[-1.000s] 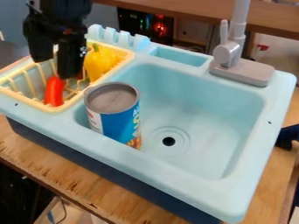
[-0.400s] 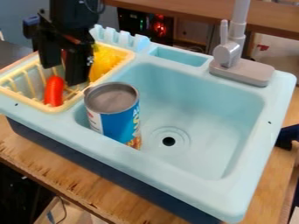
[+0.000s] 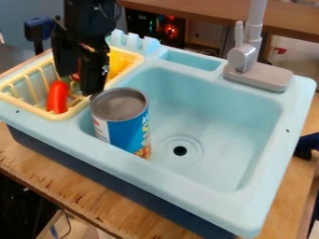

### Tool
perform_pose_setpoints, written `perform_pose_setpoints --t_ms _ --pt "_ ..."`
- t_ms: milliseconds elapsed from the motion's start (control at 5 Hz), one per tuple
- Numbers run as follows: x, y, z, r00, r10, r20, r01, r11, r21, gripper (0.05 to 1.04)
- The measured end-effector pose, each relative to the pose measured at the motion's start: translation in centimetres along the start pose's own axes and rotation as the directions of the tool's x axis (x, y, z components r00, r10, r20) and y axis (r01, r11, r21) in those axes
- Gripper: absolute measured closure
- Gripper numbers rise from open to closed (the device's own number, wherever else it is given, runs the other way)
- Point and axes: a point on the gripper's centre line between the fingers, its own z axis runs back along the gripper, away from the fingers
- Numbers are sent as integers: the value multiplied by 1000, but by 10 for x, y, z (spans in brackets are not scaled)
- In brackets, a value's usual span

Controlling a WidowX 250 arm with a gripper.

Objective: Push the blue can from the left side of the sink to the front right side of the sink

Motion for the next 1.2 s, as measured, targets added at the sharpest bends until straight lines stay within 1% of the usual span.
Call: perform_pose_setpoints --t_ms 200,400,600,800,1000,1200 --pt "5 -9 -9 999 -32 -9 32 999 -34 83" --pt "17 -38 -6 995 -95 13 96 992 -77 83" --pt "36 -72 4 985 -169 46 173 979 -104 83" --pt "46 -98 -1 977 -210 31 212 967 -138 83" --pt "51 -109 -7 977 -208 38 211 960 -182 83" --pt "51 -113 -10 980 -197 24 198 958 -206 83"
